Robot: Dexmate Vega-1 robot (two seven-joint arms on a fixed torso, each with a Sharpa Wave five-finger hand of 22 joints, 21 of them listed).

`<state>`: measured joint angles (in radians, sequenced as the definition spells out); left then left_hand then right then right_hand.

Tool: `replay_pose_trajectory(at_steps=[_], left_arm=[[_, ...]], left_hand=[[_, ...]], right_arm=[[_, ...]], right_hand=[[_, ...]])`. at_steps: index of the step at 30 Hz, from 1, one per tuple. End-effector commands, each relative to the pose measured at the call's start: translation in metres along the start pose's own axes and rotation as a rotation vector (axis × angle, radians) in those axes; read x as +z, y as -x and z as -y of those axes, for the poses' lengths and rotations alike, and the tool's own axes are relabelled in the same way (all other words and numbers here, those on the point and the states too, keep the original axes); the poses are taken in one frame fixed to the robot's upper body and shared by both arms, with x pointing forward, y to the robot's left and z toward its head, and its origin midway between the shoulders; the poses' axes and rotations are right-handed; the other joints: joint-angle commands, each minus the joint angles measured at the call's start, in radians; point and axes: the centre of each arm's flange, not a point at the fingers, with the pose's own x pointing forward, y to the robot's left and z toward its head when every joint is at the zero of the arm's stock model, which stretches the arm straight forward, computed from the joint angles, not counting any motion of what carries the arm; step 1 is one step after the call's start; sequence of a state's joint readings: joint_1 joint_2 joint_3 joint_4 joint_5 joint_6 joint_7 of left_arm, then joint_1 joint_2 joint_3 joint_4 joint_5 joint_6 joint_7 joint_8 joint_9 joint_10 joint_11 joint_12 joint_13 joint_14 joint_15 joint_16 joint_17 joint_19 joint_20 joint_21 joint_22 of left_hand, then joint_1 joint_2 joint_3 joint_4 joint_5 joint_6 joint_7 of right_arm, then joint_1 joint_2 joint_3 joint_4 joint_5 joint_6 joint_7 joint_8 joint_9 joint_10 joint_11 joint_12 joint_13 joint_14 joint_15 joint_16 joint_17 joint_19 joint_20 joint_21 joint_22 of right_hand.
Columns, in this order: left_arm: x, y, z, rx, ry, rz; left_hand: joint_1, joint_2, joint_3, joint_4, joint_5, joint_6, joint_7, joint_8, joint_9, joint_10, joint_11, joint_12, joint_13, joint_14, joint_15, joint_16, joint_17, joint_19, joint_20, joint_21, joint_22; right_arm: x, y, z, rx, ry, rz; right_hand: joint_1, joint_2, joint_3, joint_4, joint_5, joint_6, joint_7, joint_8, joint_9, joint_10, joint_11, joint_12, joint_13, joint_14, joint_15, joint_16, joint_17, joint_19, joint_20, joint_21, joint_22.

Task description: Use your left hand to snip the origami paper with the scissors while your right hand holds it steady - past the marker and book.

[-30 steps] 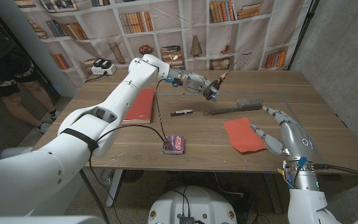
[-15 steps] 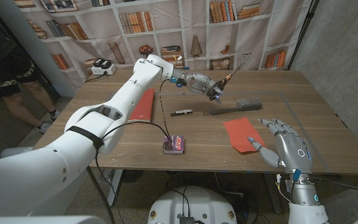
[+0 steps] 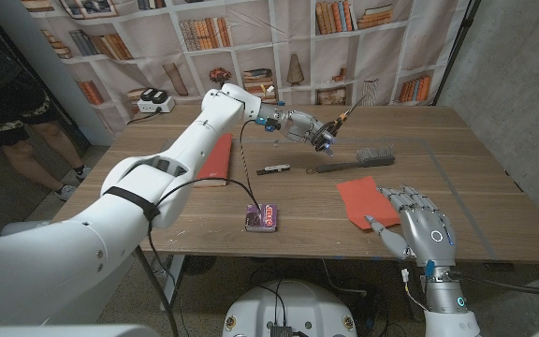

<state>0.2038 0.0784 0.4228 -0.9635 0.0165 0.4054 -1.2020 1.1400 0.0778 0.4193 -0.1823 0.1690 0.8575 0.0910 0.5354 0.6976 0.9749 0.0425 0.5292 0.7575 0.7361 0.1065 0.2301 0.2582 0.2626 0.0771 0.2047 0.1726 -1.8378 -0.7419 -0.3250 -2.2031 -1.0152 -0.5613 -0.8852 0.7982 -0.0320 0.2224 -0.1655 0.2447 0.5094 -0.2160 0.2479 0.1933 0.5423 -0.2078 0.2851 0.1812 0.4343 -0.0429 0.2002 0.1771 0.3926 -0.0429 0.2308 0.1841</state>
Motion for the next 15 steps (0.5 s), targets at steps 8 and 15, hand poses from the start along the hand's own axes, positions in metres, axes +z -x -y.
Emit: replay_pose_trajectory(at_steps=[8, 15], left_arm=[[-0.01, 0.009, -0.001, 0.036, 0.034, -0.006], [-0.008, 0.011, 0.003, 0.054, 0.037, -0.004]], left_hand=[[-0.076, 0.075, 0.192, 0.148, 0.006, 0.0, 0.001, 0.002, 0.006, 0.119, -0.124, 0.005, 0.0, 0.186, -0.222, -0.001, 0.007, 0.007, 0.007, -0.002, 0.002], [-0.079, 0.075, 0.195, 0.146, 0.006, 0.005, 0.001, 0.0, 0.001, 0.116, -0.122, 0.005, -0.001, 0.186, -0.22, -0.002, 0.007, 0.011, 0.009, -0.002, 0.003]], right_arm=[[0.012, 0.007, -0.029, 0.074, 0.124, 0.074], [0.016, 0.008, -0.043, 0.074, 0.173, 0.109]], right_hand=[[0.039, 0.005, 0.019, -0.005, 0.013, 0.01, -0.005, 0.003, 0.003, 0.017, -0.005, -0.002, 0.003, 0.016, -0.083, -0.003, 0.002, 0.015, -0.016, 0.0, 0.002], [0.059, 0.005, 0.025, -0.007, 0.016, 0.007, -0.005, -0.001, 0.003, 0.013, -0.007, -0.007, 0.003, 0.012, -0.085, -0.008, 0.002, 0.011, -0.02, -0.003, 0.003]])
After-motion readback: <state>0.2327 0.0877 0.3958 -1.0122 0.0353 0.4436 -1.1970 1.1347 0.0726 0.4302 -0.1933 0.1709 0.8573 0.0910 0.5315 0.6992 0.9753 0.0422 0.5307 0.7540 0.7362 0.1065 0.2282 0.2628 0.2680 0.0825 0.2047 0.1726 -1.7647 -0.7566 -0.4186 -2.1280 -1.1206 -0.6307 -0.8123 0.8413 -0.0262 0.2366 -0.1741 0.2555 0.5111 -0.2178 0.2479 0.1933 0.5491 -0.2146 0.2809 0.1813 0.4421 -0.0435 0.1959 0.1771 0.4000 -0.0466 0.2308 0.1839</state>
